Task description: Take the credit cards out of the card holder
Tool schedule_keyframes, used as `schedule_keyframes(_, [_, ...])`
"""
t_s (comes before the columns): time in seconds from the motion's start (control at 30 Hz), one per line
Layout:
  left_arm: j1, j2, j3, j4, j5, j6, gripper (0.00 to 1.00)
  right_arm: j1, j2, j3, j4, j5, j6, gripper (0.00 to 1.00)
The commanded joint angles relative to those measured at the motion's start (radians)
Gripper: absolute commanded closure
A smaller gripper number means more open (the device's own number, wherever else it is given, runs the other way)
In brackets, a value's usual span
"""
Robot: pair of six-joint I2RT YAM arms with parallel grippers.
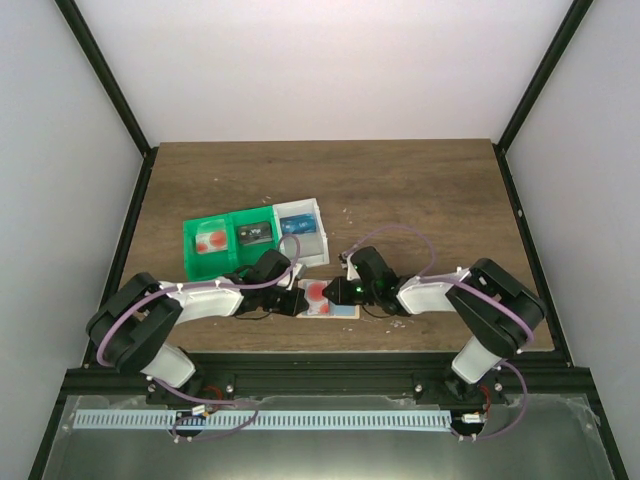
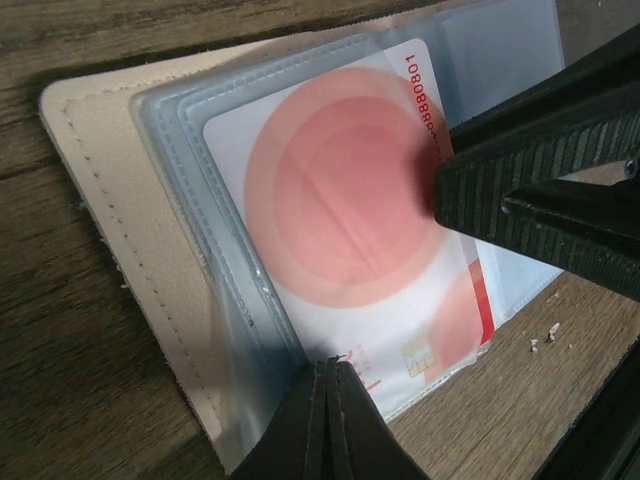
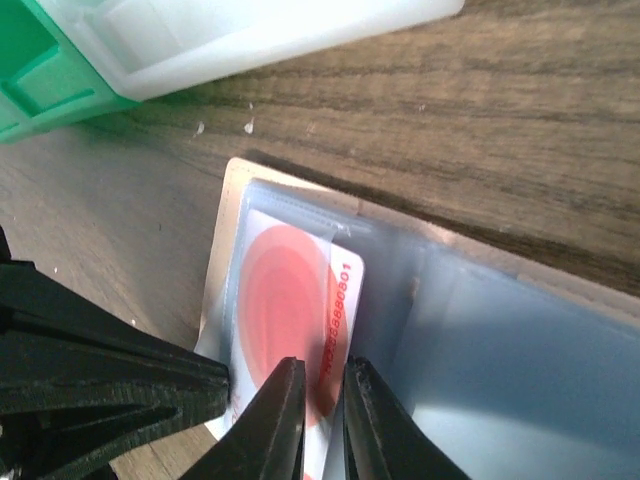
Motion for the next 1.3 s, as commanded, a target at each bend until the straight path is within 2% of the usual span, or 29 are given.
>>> schedule_keyframes(0.0, [-0.005, 0.018, -0.015, 0.001, 0.0, -0.003, 1.0, -0.005, 0.005, -0.026, 0.074, -0.046, 0.019, 0.89])
schedule_keyframes(0.17, [-0.005, 0.023, -0.016, -0.005, -0.017, 0.002, 1.0, -0.016, 0.007, -0.071, 0.154, -0.091, 0.051, 0.96])
schedule_keyframes(0.33, [-0.006, 0.03, -0.018, -0.008, -0.027, 0.002, 1.0, -0.048, 0.001, -0.125, 0.253, -0.165, 0.084, 0.97])
schedule_keyframes(0.97, [-0.005, 0.033, -0.008, -0.027, -0.046, -0.003, 1.0, -0.11, -0.001, -0.185, 0.314, -0.224, 0.11, 0.95])
schedule_keyframes(1.1, [-0.006, 0.033, -0.008, -0.028, -0.045, -0.004, 1.0, -0.115, -0.008, -0.19, 0.315, -0.229, 0.111, 0.92])
schedule_keyframes(1.2, [-0.005, 0.033, -0.008, -0.026, -0.045, -0.007, 1.0, -0.117, -0.007, -0.192, 0.326, -0.241, 0.117, 0.99])
schedule_keyframes(1.27, [-0.006, 0.033, -0.008, -0.026, -0.044, -0.007, 1.0, -0.12, -0.007, -0.194, 0.334, -0.245, 0.125, 0.99])
